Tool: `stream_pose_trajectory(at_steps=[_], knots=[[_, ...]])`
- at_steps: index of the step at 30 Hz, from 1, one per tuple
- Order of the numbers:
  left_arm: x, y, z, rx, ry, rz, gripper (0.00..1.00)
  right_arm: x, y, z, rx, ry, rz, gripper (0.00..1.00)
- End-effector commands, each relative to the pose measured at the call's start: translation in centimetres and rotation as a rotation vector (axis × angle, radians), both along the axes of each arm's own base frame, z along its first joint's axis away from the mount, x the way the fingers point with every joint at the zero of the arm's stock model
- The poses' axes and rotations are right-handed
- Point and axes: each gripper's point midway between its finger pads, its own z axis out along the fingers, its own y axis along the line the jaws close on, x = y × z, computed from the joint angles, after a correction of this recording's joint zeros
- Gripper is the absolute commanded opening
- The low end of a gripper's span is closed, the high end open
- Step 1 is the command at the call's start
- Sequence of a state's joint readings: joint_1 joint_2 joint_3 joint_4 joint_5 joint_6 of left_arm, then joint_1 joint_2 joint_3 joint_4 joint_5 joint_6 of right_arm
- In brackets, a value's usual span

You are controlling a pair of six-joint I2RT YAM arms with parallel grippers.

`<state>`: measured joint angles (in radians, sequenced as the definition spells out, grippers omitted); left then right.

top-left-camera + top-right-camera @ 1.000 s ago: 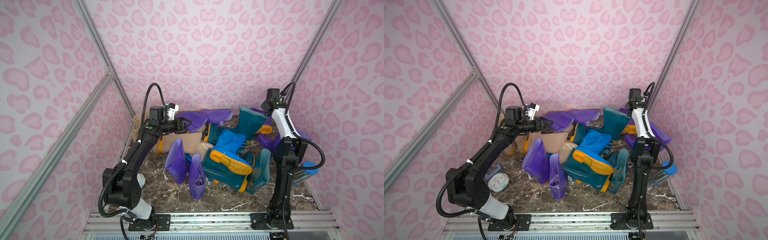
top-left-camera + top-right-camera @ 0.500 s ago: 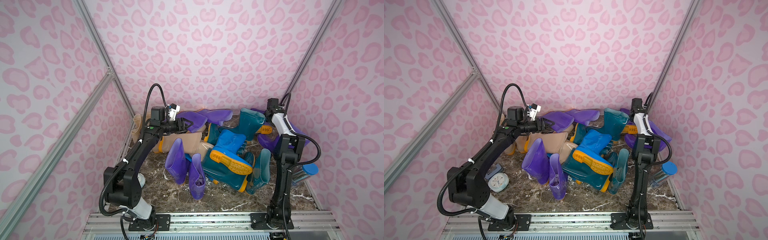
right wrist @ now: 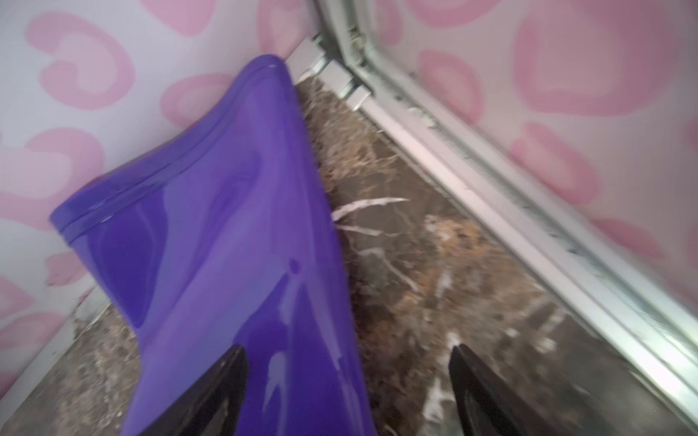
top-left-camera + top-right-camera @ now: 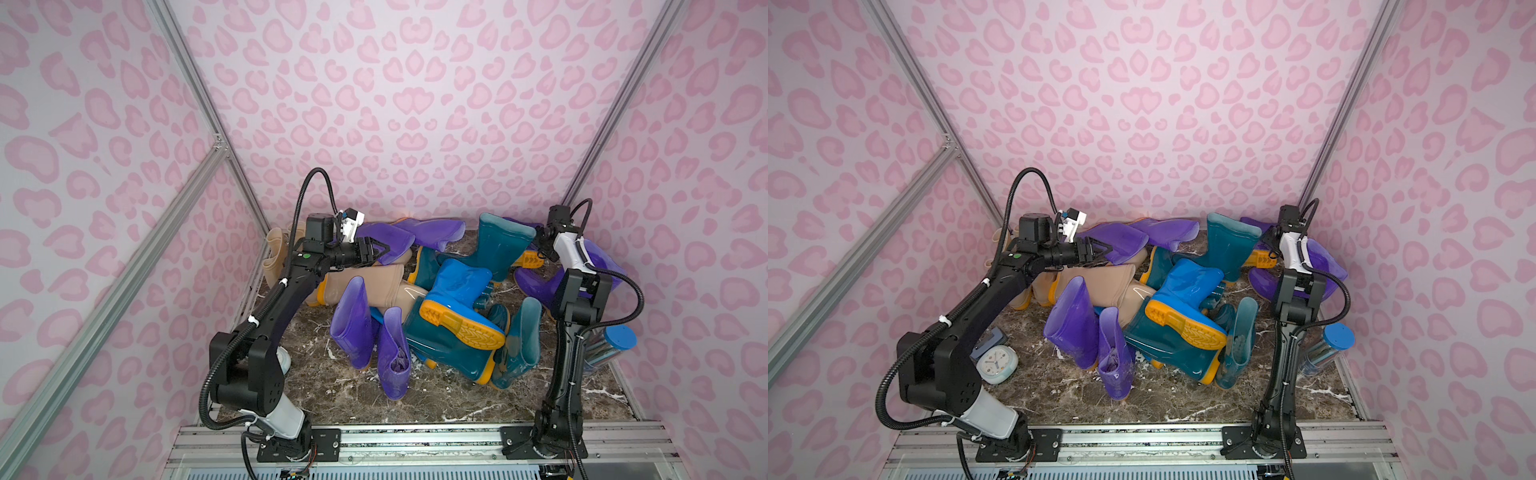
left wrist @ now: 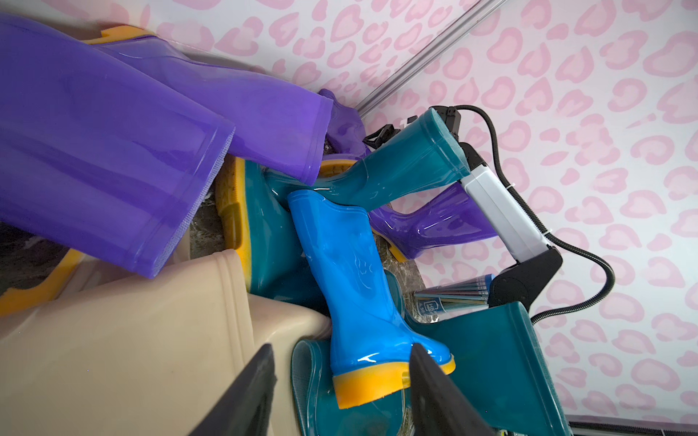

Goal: Match and arrange rain boots in pairs
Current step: Adjust the rain boot at the corner of the board.

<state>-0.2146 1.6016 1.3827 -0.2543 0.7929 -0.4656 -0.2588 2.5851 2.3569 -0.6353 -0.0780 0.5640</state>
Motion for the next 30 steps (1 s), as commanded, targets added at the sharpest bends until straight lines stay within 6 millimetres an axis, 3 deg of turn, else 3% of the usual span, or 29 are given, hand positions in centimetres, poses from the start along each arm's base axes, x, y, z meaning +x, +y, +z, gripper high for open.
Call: stream_pose_trajectory(at_steps=[1, 5, 9, 12, 16, 20, 24, 30], knots=[[0.3, -0.1, 0.2, 0.011, -0.034, -0.010, 0.59, 1.3, 2.4, -1.5, 0.155, -0.053, 0.103, 0.84], [0.3, 0.0, 0.1, 0.020, -0.034, -0.010, 0.58, 2.6, 3.6, -0.8, 0.236, -0.132, 0.182, 0.72], [0.5, 0.0, -0.3, 0.032, -0.023, -0.011, 0.58, 3.5, 5.8, 1.2, 0.277, -0.200, 0.277, 0.25], [0.6, -0.1, -0.6, 0.033, -0.017, -0.011, 0.58, 3.8, 7.2, 3.3, 0.250, -0.228, 0.315, 0.00], [0.6, 0.0, -0.5, 0.035, -0.020, -0.011, 0.58, 4.0, 8.9, 7.1, 0.185, -0.272, 0.337, 0.00], [0.5, 0.1, -0.5, 0.042, -0.023, -0.008, 0.58, 4.0, 11.8, 11.3, 0.117, -0.343, 0.379, 0.00], [0.6, 0.1, -0.4, 0.042, -0.027, -0.007, 0.57, 4.7, 14.6, 15.3, -0.065, -0.421, 0.435, 0.00], [0.5, 0.1, -0.3, 0.043, -0.029, -0.007, 0.57, 5.9, 12.4, 19.4, -0.235, -0.519, 0.357, 0.00]])
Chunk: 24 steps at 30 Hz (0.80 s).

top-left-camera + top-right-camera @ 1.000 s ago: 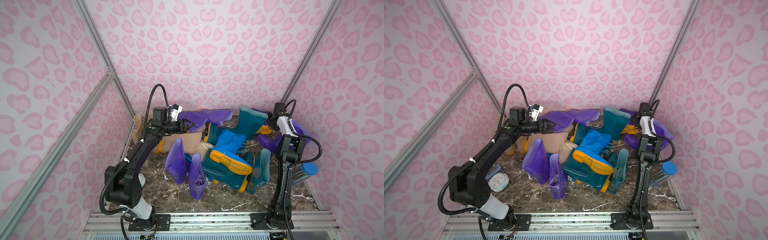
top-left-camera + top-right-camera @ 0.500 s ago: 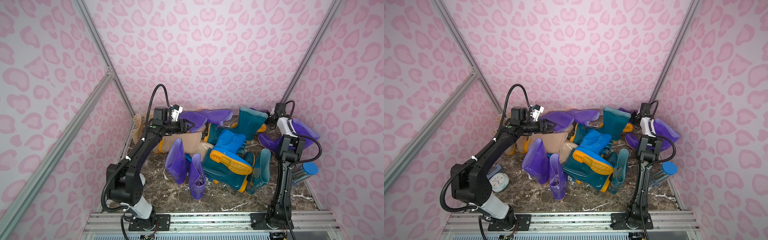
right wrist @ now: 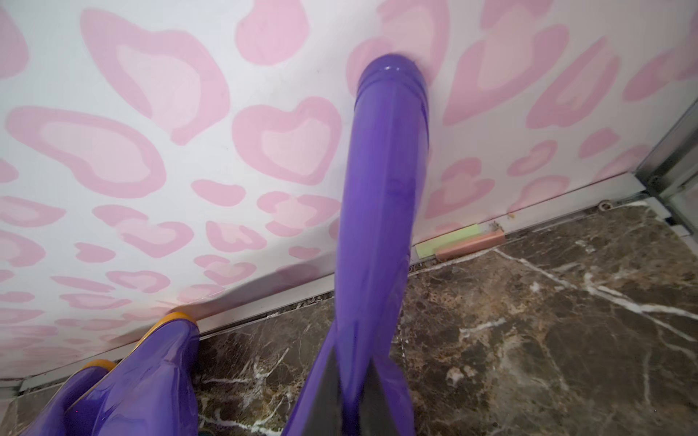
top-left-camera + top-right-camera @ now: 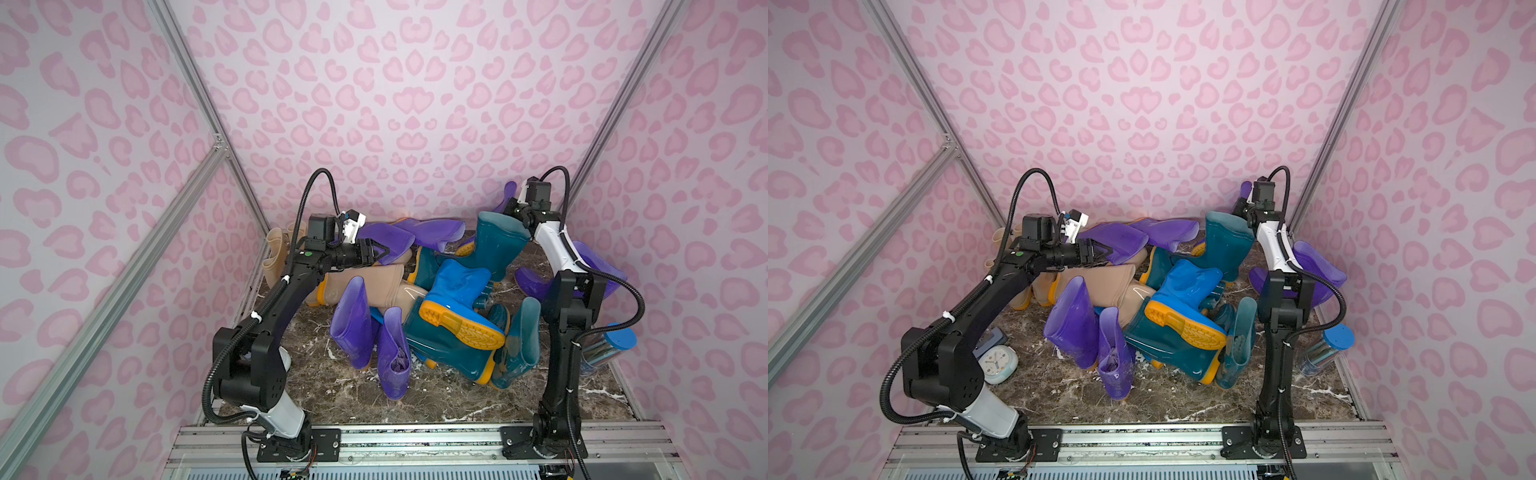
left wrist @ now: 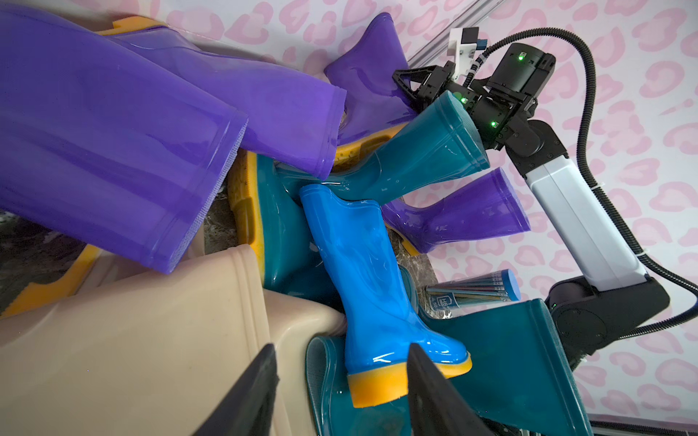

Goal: Match and arrange rain boots in pairs
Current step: Adjust the rain boot at the corner of the board.

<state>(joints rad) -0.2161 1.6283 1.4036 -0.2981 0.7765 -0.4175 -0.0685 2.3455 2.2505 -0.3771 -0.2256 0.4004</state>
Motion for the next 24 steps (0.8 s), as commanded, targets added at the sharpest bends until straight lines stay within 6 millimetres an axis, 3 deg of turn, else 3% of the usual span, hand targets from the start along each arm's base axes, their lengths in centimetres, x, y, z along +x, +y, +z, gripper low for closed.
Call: stream_pose_trajectory(at_steps=[1, 6, 9, 16, 17, 19, 22, 24], knots=[[0.2, 0.0, 0.8, 0.000, -0.038, -0.002, 0.57, 1.6, -2.3, 5.0, -0.117, -0.179, -0.082, 0.00], [0.2, 0.0, 0.8, -0.004, -0.034, -0.003, 0.56, 0.9, -3.8, 11.2, -0.156, -0.342, -0.151, 0.00], [0.2, -0.1, 0.9, -0.005, -0.033, -0.003, 0.56, 0.9, -4.6, 13.0, -0.156, -0.376, -0.172, 0.00], [0.3, -0.1, 0.9, -0.009, -0.037, -0.004, 0.55, 0.5, -5.1, 11.9, -0.195, -0.411, -0.188, 0.00], [0.2, -0.1, 0.9, -0.009, -0.040, -0.005, 0.55, -0.2, -5.0, 11.1, -0.211, -0.447, -0.192, 0.00], [0.3, 0.0, 1.1, -0.012, -0.054, -0.002, 0.54, -2.3, -4.2, 11.3, -0.265, -0.600, -0.217, 0.00], [0.1, -0.2, 1.1, -0.009, -0.070, -0.008, 0.54, -4.6, -2.4, 7.9, -0.334, -0.554, -0.197, 0.00], [0.0, -0.4, 1.1, -0.006, -0.076, -0.012, 0.54, -6.7, -2.3, 5.8, -0.315, -0.519, -0.237, 0.00]])
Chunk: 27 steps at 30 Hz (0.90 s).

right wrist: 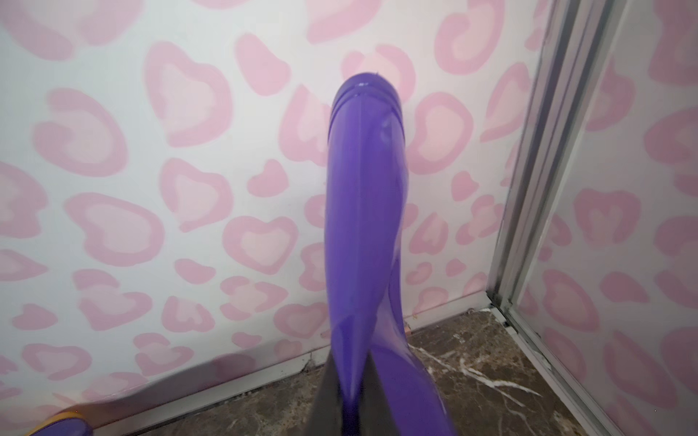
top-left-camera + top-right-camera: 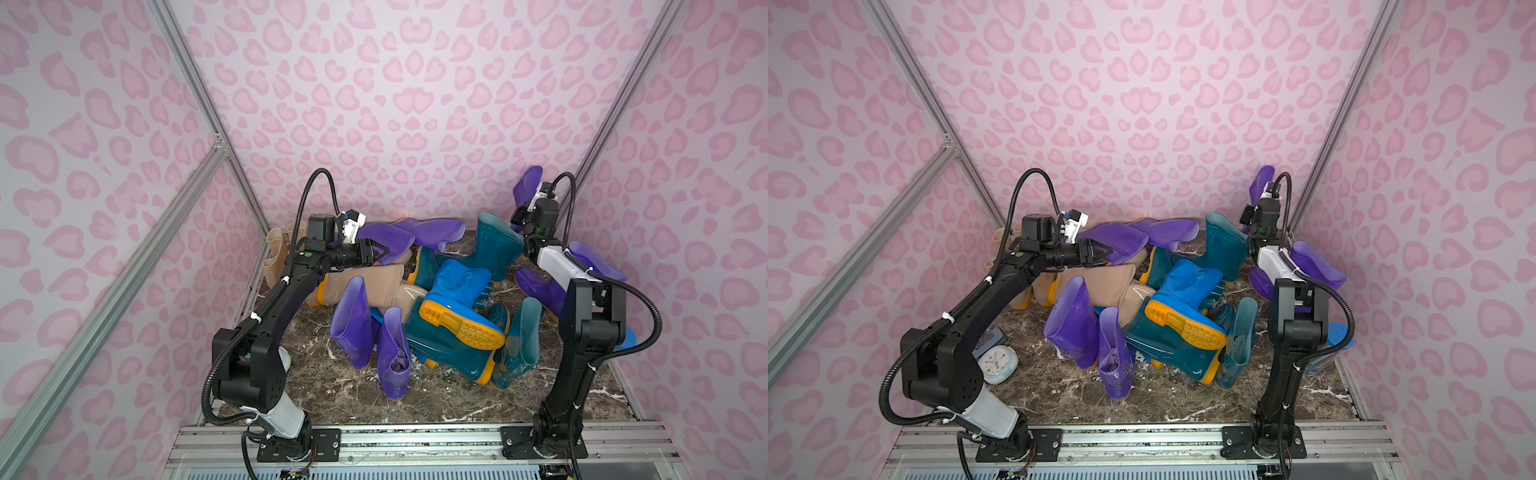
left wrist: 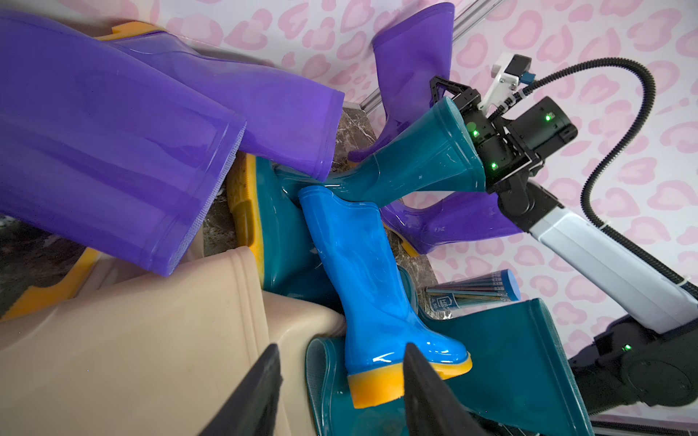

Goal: Match and arrange rain boots in pairs
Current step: Adjust the rain boot at the corner of the board.

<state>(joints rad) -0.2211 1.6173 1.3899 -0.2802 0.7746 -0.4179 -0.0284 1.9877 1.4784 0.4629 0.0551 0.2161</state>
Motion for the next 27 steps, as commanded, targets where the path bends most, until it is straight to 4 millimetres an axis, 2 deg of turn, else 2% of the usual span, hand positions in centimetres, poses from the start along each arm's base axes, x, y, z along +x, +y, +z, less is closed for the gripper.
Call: stream_pose_trajectory(at_steps=[1, 6, 8, 10, 12, 14, 16, 20, 27], knots=[[0.2, -0.3, 0.9, -0.005, -0.059, -0.011, 0.53, -2.5, -0.3, -0.5, -0.006, -0.085, -0.063, 0.00], [-0.1, -0.8, 1.0, -0.004, -0.059, -0.025, 0.53, -7.9, 0.4, -5.8, 0.020, 0.064, -0.094, 0.00], [-0.4, -1.0, 1.0, -0.002, -0.060, -0.032, 0.53, -10.2, 0.1, -7.2, 0.017, 0.095, -0.124, 0.18], [-0.6, -1.4, 1.0, -0.003, -0.059, -0.042, 0.54, -11.8, -0.1, -8.3, 0.014, 0.145, -0.130, 0.18], [-0.8, -1.7, 1.1, -0.004, -0.062, -0.050, 0.55, -12.6, 0.5, -8.6, 0.001, 0.182, -0.095, 0.29], [-1.0, -2.0, 1.2, -0.002, -0.063, -0.056, 0.55, -13.3, 0.0, -8.7, -0.003, 0.218, -0.124, 0.44], [-1.2, -2.1, 1.3, 0.000, -0.068, -0.061, 0.55, -13.8, -0.9, -8.4, -0.001, 0.232, -0.149, 0.52], [-1.6, -2.2, 1.7, 0.005, -0.082, -0.068, 0.55, -13.5, -0.6, -8.2, 0.004, 0.261, -0.075, 0.57], [-1.8, -2.1, 2.1, 0.009, -0.097, -0.066, 0.56, -11.6, 0.4, -6.8, -0.062, 0.285, -0.003, 0.62]])
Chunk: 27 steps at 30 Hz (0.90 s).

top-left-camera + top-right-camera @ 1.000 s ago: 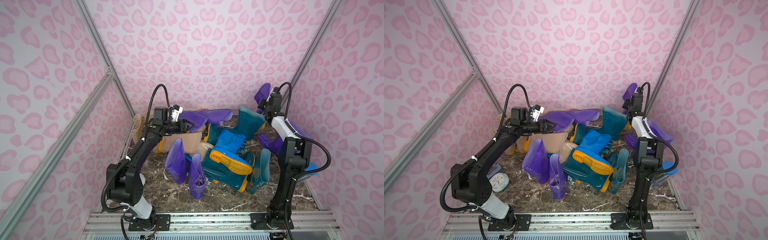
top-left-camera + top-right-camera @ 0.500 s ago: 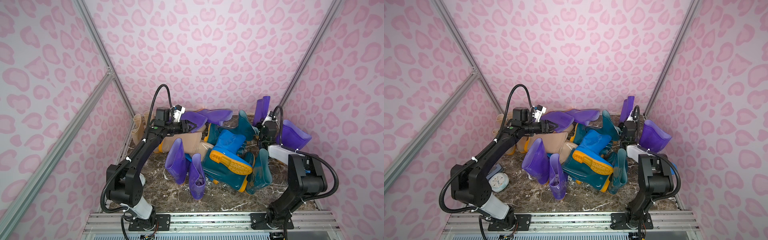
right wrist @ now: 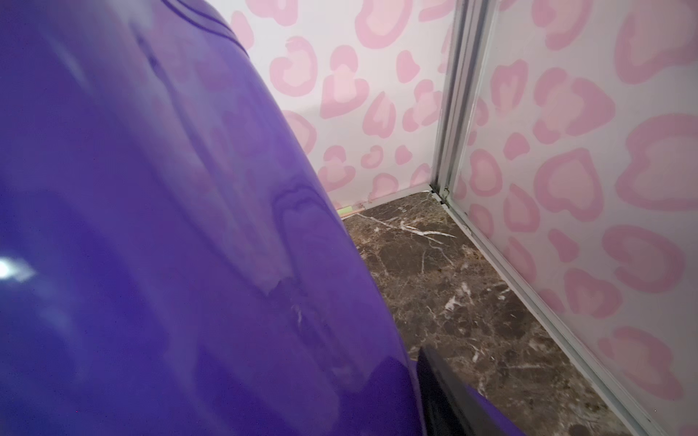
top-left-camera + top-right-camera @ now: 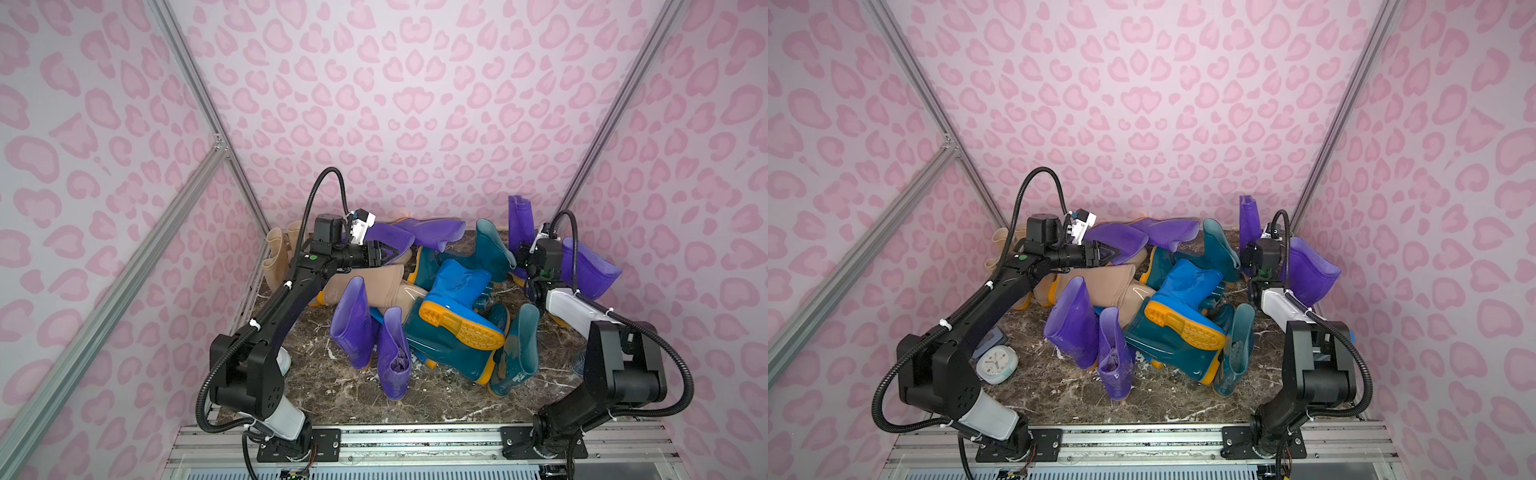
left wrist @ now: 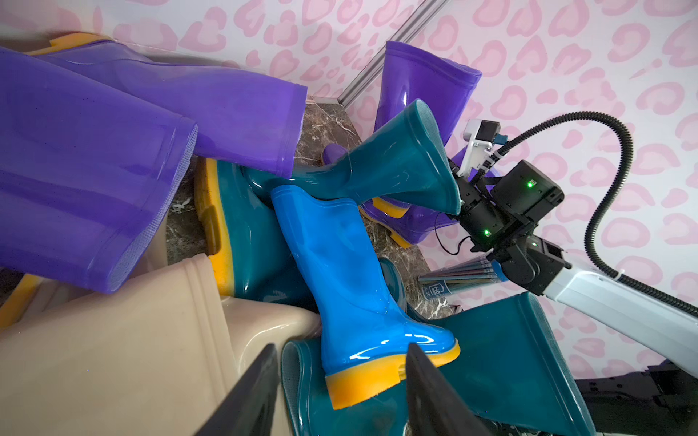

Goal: Match and arrange rain boots in pairs
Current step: Adjust the rain boot at the corner of the board.

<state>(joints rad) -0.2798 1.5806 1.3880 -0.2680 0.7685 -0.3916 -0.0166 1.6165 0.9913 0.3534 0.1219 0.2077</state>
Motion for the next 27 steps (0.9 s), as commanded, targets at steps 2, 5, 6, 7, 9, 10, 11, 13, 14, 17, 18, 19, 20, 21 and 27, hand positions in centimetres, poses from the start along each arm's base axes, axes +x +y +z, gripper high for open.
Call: stream_pose_trajectory(at_steps=[2, 5, 6, 7, 9, 10, 11, 13, 14, 17, 18, 19, 20, 21, 27], knots=[[-0.1, 0.2, 0.7, 0.008, -0.034, -0.001, 0.56, 1.0, 0.9, -0.1, -0.041, 0.054, 0.086, 0.65], [-0.2, 0.1, 0.6, 0.009, -0.034, -0.006, 0.57, 3.0, 1.9, -0.6, -0.028, 0.095, 0.176, 0.65], [-0.2, 0.1, 0.5, 0.012, -0.032, -0.005, 0.56, 3.5, 2.3, -0.5, -0.029, 0.109, 0.184, 0.66], [-0.1, 0.2, 0.5, 0.014, -0.031, -0.004, 0.57, 3.7, 2.4, -0.4, -0.034, 0.113, 0.182, 0.67], [-0.1, 0.2, 0.5, 0.015, -0.034, -0.002, 0.57, 3.9, 2.4, 0.1, -0.042, 0.094, 0.174, 0.69], [-0.1, 0.2, 0.4, 0.016, -0.032, -0.001, 0.57, 4.0, 2.3, 0.6, -0.050, 0.088, 0.171, 0.70], [-0.1, 0.2, 0.5, 0.016, -0.033, 0.000, 0.57, 4.1, 2.2, 0.9, -0.055, 0.091, 0.164, 0.70], [-0.1, 0.1, 0.3, 0.017, -0.031, -0.003, 0.57, 4.2, 1.7, 1.8, -0.063, 0.080, 0.146, 0.70], [0.0, 0.2, 0.3, 0.017, -0.031, -0.001, 0.57, 4.2, 1.7, 2.4, -0.070, 0.070, 0.145, 0.70], [-0.1, 0.1, 0.3, 0.018, -0.028, -0.004, 0.57, 3.8, 1.3, 3.5, -0.077, 0.059, 0.127, 0.73], [-0.1, 0.1, 0.3, 0.019, -0.030, -0.004, 0.57, 3.5, 1.3, 4.0, -0.080, 0.049, 0.123, 0.76], [-0.1, 0.1, 0.3, 0.020, -0.031, -0.005, 0.57, 3.3, 1.1, 4.3, -0.084, 0.038, 0.110, 0.77], [0.0, 0.2, 0.2, 0.021, -0.027, -0.003, 0.57, 3.2, 0.8, 4.6, -0.091, 0.023, 0.097, 0.79], [0.0, 0.1, 0.3, 0.018, -0.030, -0.005, 0.57, 3.2, 0.6, 4.9, -0.103, 0.011, 0.086, 0.79], [-0.1, 0.2, 0.3, 0.021, -0.033, -0.005, 0.57, 3.9, 0.4, 5.0, -0.103, 0.046, 0.105, 0.79]])
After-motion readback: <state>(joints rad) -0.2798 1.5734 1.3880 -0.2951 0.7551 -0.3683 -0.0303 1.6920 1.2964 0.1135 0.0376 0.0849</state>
